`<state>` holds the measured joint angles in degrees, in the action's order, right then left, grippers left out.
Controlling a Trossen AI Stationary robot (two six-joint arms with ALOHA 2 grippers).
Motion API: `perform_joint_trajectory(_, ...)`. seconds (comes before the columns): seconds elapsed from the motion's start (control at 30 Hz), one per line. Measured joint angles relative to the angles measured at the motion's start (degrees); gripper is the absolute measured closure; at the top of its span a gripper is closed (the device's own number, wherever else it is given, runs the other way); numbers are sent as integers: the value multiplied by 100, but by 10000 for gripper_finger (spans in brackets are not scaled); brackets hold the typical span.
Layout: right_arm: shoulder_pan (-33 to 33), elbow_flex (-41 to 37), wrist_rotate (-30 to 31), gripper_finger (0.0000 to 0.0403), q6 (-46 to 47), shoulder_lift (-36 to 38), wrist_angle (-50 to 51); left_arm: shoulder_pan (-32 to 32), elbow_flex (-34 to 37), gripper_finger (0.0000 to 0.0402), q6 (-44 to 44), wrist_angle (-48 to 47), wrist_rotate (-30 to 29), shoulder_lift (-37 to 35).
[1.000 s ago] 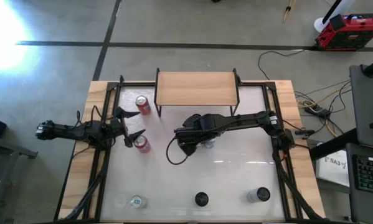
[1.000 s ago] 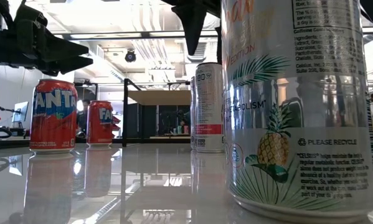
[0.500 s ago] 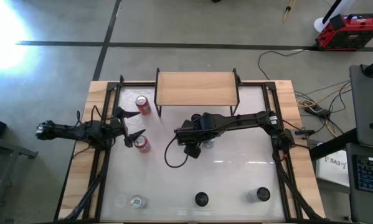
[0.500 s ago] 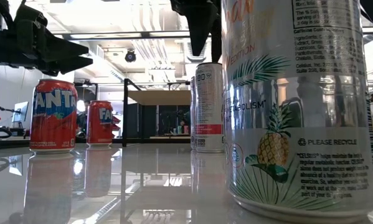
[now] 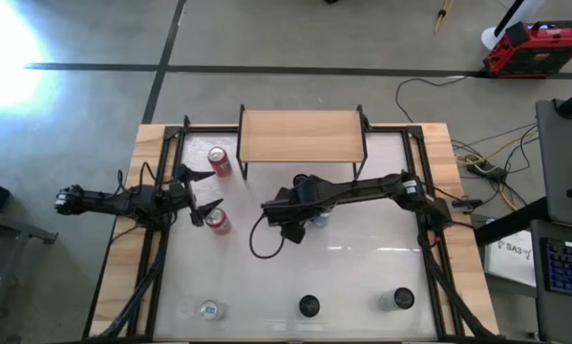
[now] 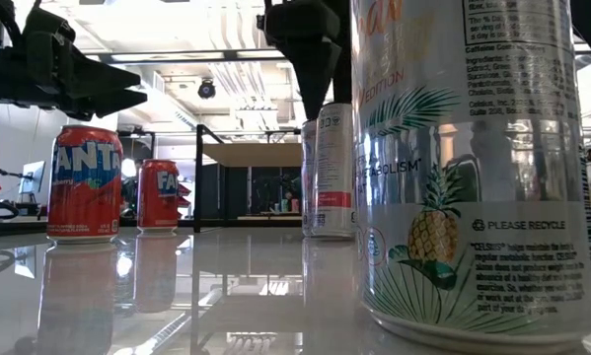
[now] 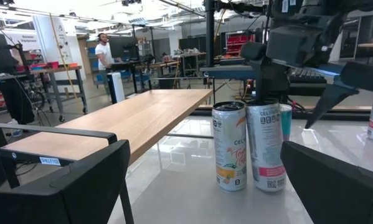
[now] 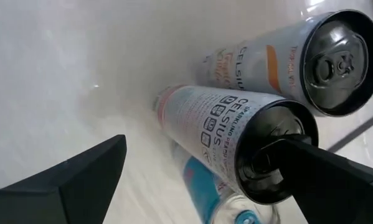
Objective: Place canned beverage on shelf
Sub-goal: Adjust the white pink soda can
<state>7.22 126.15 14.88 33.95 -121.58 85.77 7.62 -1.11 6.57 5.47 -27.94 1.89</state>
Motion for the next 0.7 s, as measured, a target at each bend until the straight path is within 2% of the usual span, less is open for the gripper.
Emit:
perform_joint_trajectory(0.4, 53, 298, -204, 11, 209, 41, -61, 2, -2, 2, 0, 3, 1, 0)
perform_joint_trajectory(0.7, 171, 645, 287, 11, 232, 43, 407, 0, 0, 2, 0, 1, 0, 0)
